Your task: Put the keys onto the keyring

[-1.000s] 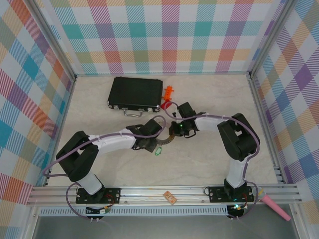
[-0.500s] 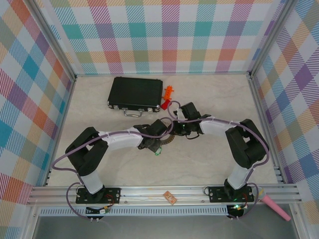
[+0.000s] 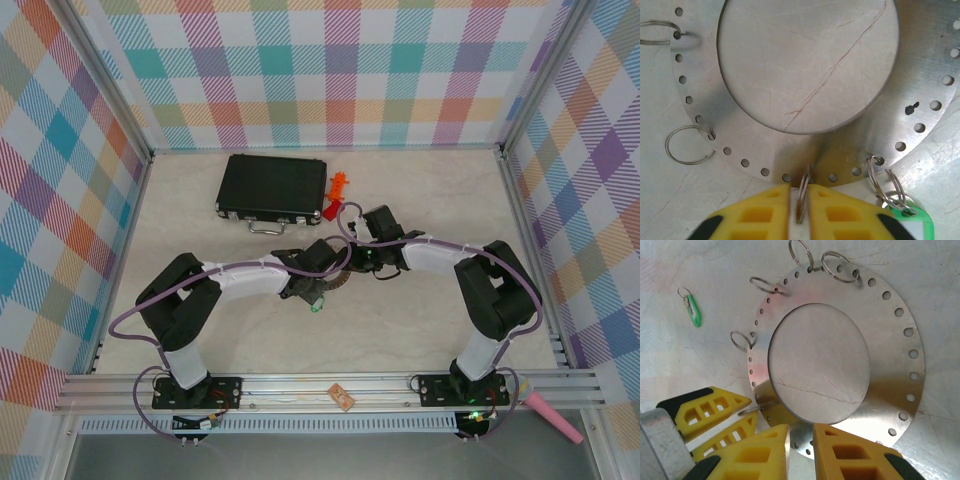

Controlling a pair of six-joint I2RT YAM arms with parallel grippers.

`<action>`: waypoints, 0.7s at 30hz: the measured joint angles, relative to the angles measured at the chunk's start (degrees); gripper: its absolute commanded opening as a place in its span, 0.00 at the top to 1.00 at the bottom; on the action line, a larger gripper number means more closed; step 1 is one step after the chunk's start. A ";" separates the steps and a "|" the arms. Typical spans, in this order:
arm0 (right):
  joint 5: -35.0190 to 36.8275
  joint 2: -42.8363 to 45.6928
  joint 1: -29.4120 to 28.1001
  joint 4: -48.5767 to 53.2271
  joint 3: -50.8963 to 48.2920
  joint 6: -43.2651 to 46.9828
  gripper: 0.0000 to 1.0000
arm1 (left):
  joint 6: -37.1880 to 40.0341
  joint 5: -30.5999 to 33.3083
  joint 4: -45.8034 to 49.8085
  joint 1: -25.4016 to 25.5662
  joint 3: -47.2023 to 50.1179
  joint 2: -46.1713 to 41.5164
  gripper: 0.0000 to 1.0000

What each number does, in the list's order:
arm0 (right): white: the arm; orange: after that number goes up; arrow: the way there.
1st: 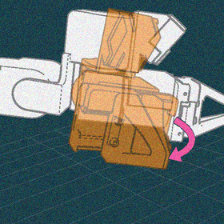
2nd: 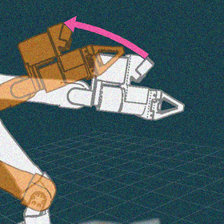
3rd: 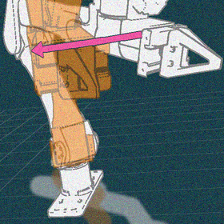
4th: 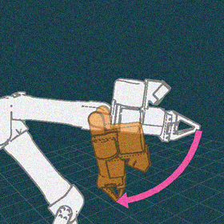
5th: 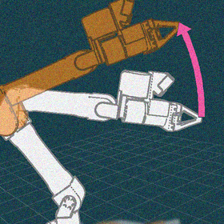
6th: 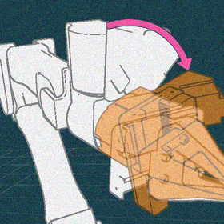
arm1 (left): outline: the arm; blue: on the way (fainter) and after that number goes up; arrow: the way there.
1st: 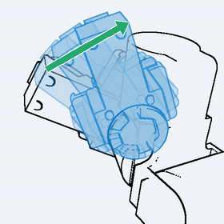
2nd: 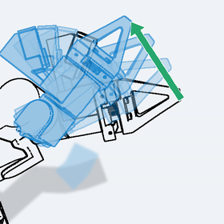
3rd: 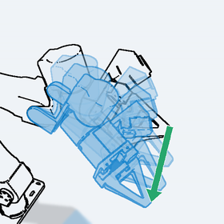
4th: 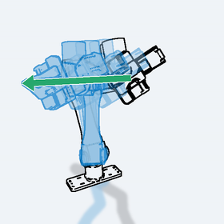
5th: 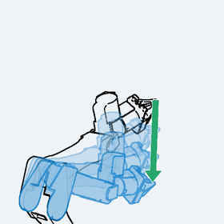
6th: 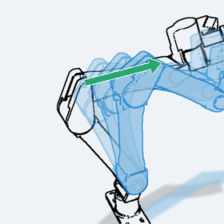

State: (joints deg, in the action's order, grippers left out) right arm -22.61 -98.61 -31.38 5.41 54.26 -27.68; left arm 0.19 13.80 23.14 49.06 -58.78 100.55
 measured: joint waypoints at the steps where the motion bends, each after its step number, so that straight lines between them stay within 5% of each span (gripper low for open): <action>1: -0.02 0.00 0.04 -0.02 -0.02 0.00 0.80 | 0.13 0.00 0.00 0.00 -0.11 0.00 0.89; 5: -0.02 0.00 0.20 -0.11 -0.20 -0.07 0.80 | 0.24 0.07 0.00 0.00 -0.15 0.00 1.00; 14: 0.42 3.04 0.20 -0.74 -2.01 -0.11 0.79 | -0.17 0.22 0.76 0.02 -0.15 -3.41 1.00; 21: 4.92 15.30 0.26 -4.31 -8.81 -0.11 0.74 | -0.81 -0.37 0.83 0.04 -0.15 -14.62 1.00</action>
State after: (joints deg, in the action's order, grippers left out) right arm -17.69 -83.31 -31.11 1.10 45.45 -27.79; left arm -0.62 13.43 23.97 49.10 -58.94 85.93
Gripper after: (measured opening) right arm 0.255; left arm 0.050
